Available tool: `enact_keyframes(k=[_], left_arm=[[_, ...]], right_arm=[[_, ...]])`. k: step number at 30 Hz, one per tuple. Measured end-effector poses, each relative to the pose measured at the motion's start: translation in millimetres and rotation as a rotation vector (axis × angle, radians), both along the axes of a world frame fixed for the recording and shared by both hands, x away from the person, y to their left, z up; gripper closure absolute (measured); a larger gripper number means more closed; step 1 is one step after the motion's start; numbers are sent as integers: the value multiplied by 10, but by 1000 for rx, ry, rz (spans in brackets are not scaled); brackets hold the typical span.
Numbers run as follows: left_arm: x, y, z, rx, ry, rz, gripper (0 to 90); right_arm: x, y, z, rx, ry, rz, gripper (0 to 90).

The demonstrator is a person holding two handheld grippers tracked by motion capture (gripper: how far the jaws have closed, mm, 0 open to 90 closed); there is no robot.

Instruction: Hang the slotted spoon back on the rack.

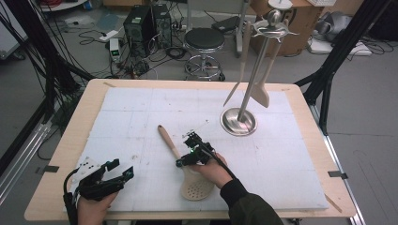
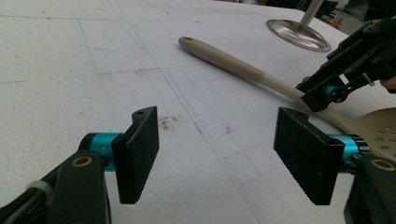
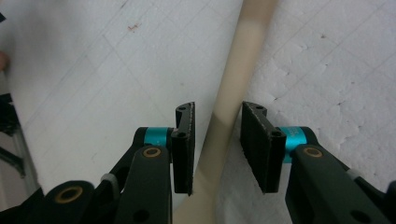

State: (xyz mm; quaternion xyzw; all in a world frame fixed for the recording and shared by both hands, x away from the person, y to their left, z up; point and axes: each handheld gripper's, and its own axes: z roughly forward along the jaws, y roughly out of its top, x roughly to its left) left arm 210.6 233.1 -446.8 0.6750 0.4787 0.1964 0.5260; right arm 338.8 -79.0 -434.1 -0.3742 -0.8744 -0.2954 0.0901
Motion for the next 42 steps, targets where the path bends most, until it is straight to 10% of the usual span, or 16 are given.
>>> enact_keyframes(k=[11,15,24,30,42], left_arm=[[-12,-10,10,-1,-2,-1,318],[-8,-11,3,-5,-1,1,319],[-15,24,-6,-8,2,10,320],[-21,23,-3,-2,0,9,320],[-13,0,-10,8,1,3,320]], right_arm=[[-116,292,77,-228,-120,2,700],[-161,287,74,-238,-148,-22,755],[-74,89,101,-110,-102,20,789],[-10,-262,187,112,-69,-54,788],[-5,-836,245,278,-99,-156,787]])
